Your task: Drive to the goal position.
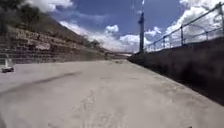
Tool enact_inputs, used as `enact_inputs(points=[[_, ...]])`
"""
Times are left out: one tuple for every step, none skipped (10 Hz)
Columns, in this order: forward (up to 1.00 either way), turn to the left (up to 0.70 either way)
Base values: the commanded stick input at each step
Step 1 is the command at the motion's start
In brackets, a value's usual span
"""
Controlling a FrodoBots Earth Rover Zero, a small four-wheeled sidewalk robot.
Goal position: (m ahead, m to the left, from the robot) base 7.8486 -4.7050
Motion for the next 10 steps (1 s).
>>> enact_inputs(points=[[1.0, 0.0], [1.0, 0.0], [1.0, 0.0], [1.0, 0.0], [1.0, 0.0], [1.0, 0.0], [1.0, 0.0], [1.0, 0.0], [1.0, -0.06], [1.0, -0.23]])
